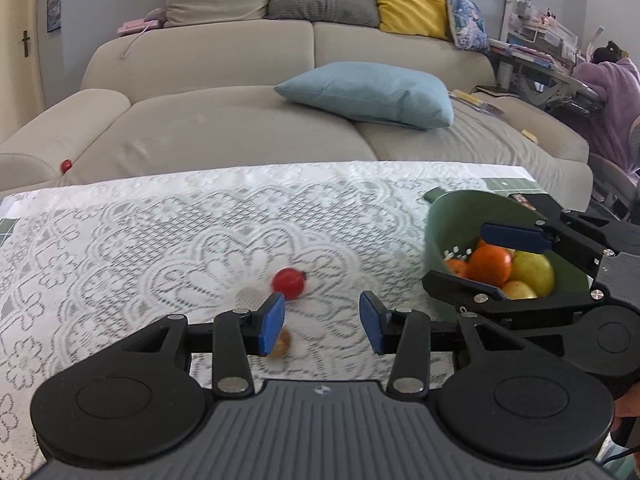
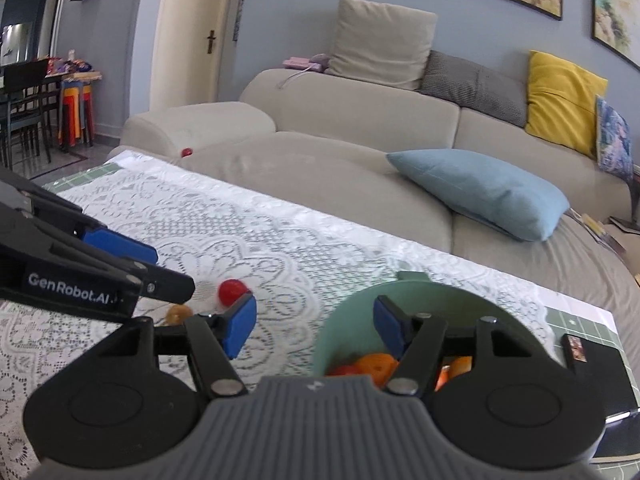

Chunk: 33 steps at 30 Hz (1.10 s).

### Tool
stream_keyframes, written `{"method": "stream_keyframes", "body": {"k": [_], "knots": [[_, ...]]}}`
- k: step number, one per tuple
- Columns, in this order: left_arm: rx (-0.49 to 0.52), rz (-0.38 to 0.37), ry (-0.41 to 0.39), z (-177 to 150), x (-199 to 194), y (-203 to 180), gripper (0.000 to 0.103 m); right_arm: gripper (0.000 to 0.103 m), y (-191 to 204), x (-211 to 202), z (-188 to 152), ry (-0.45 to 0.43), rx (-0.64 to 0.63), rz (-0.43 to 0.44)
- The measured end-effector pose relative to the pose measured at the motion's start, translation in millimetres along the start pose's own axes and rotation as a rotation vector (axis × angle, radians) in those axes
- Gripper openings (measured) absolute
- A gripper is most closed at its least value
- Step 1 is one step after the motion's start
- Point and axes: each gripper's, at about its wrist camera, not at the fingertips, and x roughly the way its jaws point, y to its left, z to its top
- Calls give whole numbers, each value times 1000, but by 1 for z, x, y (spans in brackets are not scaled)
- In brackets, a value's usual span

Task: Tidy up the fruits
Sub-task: 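Withdraw both tools back over the last kiwi and tomato, then grasp the brown kiwi with the left tool while the right tool grasps the red tomato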

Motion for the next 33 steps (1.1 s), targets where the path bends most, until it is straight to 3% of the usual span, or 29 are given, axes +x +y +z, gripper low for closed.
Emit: {"method": "stream_keyframes", "body": {"k": [11,16,21,33], "knots": [[-12,-31,29,-8,9,43,51,62,24,24,-2,55,17,47],[-37,-74,33,-16,18,58,51,49,37,37,-8,96,-22,61],[-6,-105,25,-23,28,59,51,39,51,51,-13,120,-81,60],[29,-111,80,-33,57,48,46,34,59,62,-20,138,-152,40]]}}
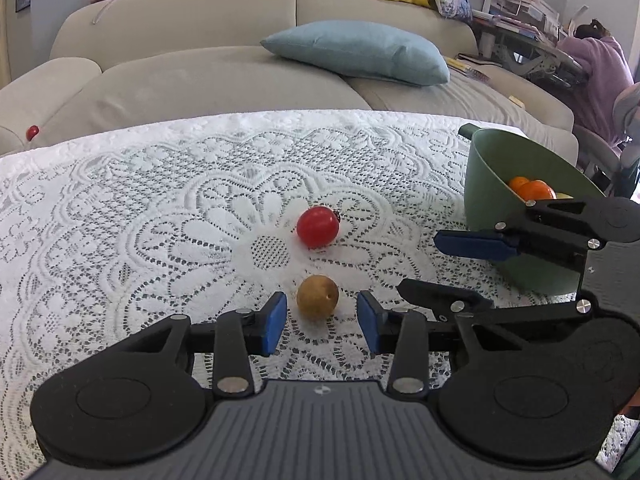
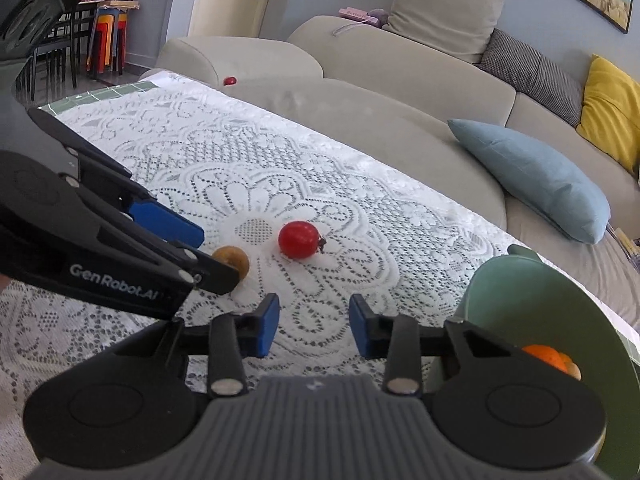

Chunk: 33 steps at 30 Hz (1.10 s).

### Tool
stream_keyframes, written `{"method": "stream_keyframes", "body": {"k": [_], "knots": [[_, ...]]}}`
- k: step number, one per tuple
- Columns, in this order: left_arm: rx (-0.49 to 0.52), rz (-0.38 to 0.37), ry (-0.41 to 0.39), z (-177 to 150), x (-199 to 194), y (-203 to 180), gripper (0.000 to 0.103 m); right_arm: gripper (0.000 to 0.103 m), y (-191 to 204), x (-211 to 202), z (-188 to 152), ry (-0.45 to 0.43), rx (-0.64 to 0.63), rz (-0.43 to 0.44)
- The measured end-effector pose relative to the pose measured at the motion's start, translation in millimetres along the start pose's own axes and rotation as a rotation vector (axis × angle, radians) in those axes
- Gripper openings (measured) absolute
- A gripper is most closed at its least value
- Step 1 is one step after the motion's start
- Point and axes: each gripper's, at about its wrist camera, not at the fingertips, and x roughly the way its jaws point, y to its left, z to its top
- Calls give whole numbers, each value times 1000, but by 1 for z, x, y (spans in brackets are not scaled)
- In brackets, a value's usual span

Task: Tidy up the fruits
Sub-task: 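Grasp the brown kiwi with the left tool while the right tool grasps the red tomato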

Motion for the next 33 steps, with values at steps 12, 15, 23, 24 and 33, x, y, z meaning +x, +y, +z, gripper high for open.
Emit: {"method": "stream_keyframes", "body": {"k": [12,15,23,24,33], "knots": [[-13,12,27,-1,16,5,33,34,2,6,-1,4,-11,3],[2,22,17,-1,17,4,31,34,2,6,-2,5,-10,3],[29,37,-20,-1,17,1,31,34,2,9,-3,15,-7,7],[28,39,-31,-2,16,1,33,34,2,9,-3,14,-7,6],[22,33,-51,-1,21,2,33,34,2,11,-4,20,-4,8]]}}
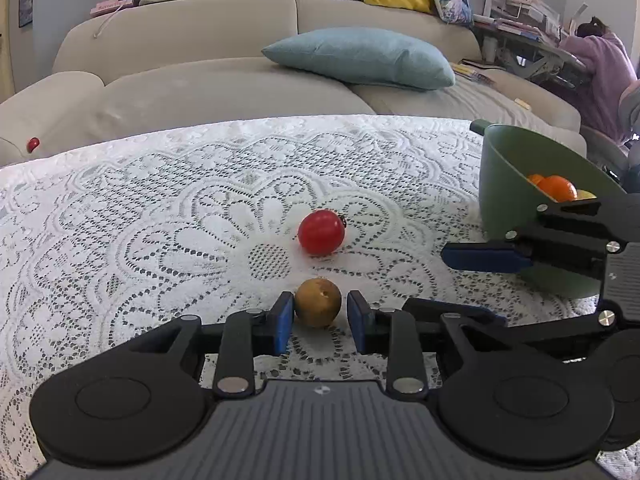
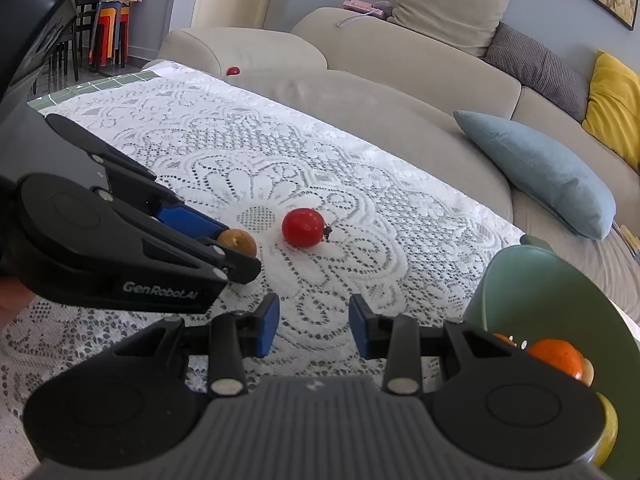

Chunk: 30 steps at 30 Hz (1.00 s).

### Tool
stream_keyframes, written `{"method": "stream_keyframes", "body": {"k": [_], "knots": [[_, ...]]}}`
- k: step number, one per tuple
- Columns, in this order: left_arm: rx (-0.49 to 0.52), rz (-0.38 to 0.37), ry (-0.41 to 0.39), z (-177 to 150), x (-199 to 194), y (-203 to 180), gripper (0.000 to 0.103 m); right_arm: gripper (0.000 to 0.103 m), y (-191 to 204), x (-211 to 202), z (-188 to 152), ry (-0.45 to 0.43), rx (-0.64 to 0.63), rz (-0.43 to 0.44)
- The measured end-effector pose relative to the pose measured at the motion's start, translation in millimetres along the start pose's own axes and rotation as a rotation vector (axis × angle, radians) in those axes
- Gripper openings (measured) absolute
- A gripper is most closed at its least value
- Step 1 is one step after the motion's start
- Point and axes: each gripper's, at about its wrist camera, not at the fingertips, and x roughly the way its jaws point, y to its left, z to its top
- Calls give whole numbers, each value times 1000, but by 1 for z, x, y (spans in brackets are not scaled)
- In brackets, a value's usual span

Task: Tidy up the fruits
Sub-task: 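Grasp the brown kiwi with the left tool while the right tool grasps the red tomato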

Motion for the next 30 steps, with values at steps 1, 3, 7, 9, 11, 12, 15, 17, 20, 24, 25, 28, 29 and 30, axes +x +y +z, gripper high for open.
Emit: {"method": "stream_keyframes", "body": {"k": [1,3,7,9,11,12,15,17,20,24,25,28,29,30], "knots": [[-5,0,-2,0,0,0,29,34,0,0,0,1,1,2],[-16,-3,-6,0,0,1,29,34,0,1,0,3,0,5],[-38,1,-30,2,-8,4,29,35,-2,-1,2,-15,21,24],[-57,12,-35,5,-13,8,29,35,-3,0,5,-17,44,46],[-78,45,-39,6,-17,12,29,35,-3,3,9,-15,55,57],[-89,65,-46,6,-20,15,29,36,-3,5,11,-13,58,59],[-118,116,-52,6,-24,22,29,38,-2,10,19,-15,78,62],[-135,149,-41,6,-25,26,29,38,-1,14,24,-15,92,64],[-166,186,-27,6,-24,34,29,38,1,21,33,-24,98,64],[-214,197,-25,6,-26,46,29,38,3,36,43,-26,113,70],[-220,198,-26,6,-26,48,29,38,4,40,46,-26,114,69],[-233,200,-23,6,-26,52,29,41,5,51,50,-20,118,66],[-238,199,-22,5,-26,52,29,43,5,54,51,-23,119,60],[-243,198,-21,5,-26,54,29,43,4,57,52,-24,121,56]]}}
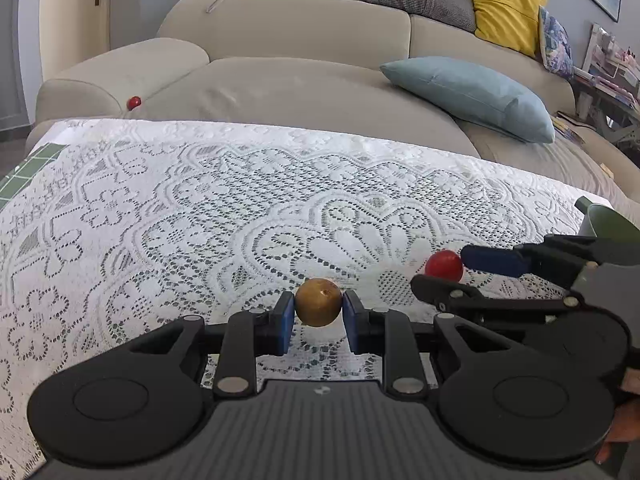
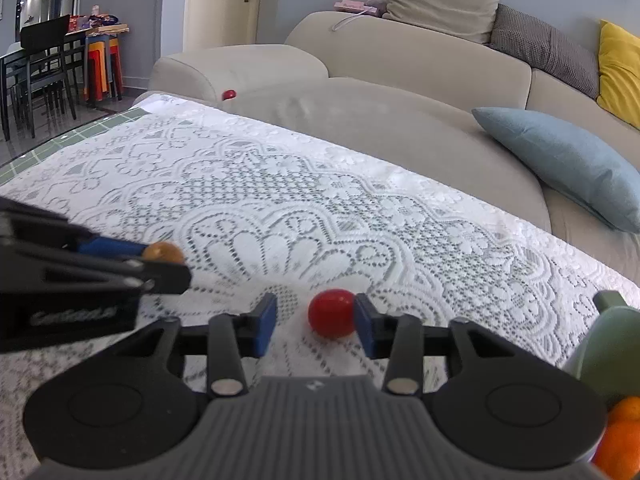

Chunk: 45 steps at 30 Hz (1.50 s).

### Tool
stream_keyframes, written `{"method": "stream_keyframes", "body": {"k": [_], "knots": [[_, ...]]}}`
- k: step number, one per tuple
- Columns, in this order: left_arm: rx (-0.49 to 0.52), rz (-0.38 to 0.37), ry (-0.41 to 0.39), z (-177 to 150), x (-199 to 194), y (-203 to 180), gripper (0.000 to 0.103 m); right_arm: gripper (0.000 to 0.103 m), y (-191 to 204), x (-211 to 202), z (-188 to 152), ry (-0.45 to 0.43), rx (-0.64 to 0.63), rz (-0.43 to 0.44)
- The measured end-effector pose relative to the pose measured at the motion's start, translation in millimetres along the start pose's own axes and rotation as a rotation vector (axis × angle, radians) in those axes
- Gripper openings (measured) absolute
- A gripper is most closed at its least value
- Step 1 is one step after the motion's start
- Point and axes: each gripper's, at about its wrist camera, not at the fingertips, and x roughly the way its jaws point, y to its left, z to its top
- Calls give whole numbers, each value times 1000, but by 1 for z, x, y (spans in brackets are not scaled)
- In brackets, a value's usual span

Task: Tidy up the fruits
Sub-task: 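Grasp the brown kiwi with the left tool while the right tool grasps the red tomato, then carry the kiwi and tomato over the green colander with both tools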

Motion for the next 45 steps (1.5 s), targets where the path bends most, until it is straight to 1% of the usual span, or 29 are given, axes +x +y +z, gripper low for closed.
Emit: {"method": "stream_keyframes", "body": {"k": [6,11,20,26,27,29,30,33,38,45], "knots": [[-28,-11,13,0,2,5,29,43,-8,5,-1,3,14,-13],[-27,-16,14,-1,2,4,29,43,-14,10,-4,15,32,-25],[-22,-21,13,-1,1,2,29,40,-19,18,-4,26,47,-23],[-18,-24,14,-2,-1,1,29,40,-22,25,1,24,70,7],[-18,-23,15,-2,-1,1,29,39,-21,27,2,24,71,12],[-20,-22,16,-2,-1,2,29,30,-20,30,3,25,72,24],[-20,-21,16,-2,-1,2,29,27,-19,31,3,25,71,30],[-23,-23,16,-2,-1,2,29,27,-15,31,2,21,55,23],[-15,-34,14,-2,-2,0,29,27,-15,26,3,23,65,26],[-6,-34,5,-3,-11,-3,29,27,-8,5,4,39,50,31]]}}
